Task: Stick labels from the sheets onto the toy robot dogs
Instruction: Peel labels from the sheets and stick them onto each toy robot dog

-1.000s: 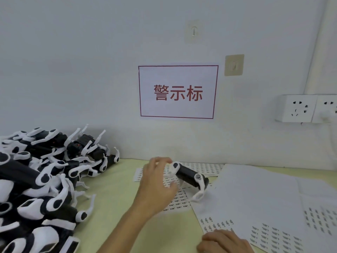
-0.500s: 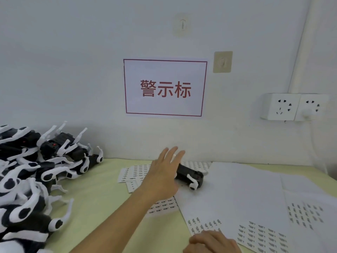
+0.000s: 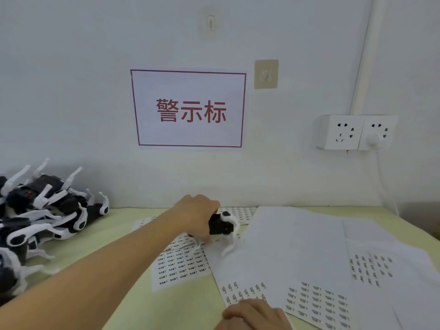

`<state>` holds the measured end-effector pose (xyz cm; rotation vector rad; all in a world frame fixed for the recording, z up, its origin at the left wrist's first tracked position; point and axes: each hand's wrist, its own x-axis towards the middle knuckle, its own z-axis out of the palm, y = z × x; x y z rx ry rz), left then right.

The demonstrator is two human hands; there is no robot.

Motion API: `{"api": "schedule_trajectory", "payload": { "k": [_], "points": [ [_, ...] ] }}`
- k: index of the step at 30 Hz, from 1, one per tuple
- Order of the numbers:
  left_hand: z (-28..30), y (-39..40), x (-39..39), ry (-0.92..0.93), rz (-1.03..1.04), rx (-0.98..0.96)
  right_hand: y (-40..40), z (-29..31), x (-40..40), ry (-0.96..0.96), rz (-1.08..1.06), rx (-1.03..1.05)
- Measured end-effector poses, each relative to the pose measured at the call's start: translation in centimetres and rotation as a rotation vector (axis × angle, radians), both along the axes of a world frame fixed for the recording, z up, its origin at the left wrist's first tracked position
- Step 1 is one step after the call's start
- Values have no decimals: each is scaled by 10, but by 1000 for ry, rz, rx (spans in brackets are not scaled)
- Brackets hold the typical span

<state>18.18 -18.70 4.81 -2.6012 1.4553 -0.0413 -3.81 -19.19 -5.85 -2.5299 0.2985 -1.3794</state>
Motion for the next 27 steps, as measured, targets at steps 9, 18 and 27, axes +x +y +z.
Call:
{"api": "schedule_trajectory", "payload": {
  "k": [9,18,27],
  "points": [
    [-2,68,2,-357,136,-204,-5,15,-13,178,178,-101],
    [-29,91,-34,-352,130,-197,0,13,-10,133,140,-136],
    [-40,85,-96,1,-265,-603,-13,14,-15,269,182,190]
  ]
}}
